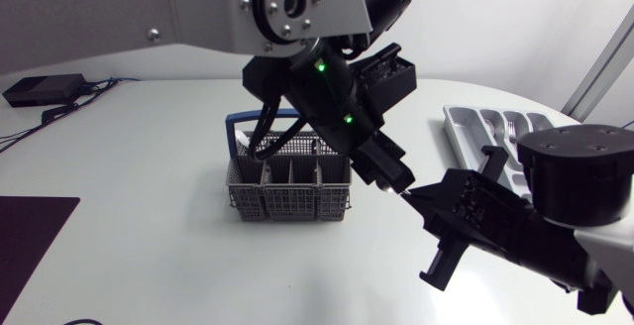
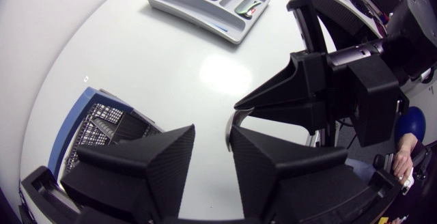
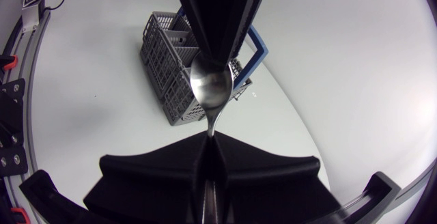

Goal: Unload the cutlery basket into the drawer organizer.

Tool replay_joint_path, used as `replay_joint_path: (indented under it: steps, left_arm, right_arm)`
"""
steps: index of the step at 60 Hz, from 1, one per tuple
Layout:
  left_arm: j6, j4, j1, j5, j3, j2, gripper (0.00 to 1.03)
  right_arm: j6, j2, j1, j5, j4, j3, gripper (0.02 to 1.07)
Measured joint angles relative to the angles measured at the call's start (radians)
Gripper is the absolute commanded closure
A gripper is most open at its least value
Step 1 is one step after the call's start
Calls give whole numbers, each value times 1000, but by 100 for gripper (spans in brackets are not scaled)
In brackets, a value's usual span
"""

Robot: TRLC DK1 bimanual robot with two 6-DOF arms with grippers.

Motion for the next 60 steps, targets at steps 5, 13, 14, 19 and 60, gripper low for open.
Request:
replay_joint_path:
  steps: [5,13,14,19,60]
  left_arm:
    - [0,9,10,7,0,-2,32]
    - [0,109,51,5,-3,-39,16]
    - [0,122,60,3,-4,-47,16]
    - [-2,195,115,2,-24,-108,14]
    - [26,220,595,91,-60,-259,11]
  right_arm:
    - [0,-8,-15,-35,-16,0,102]
    - [-9,-25,-99,-159,-79,0,102]
    - [-13,-27,-111,-174,-86,0,102]
    - [-38,-37,-188,-246,-106,0,102]
    - [-724,465,-1143,-763,-303,161,102]
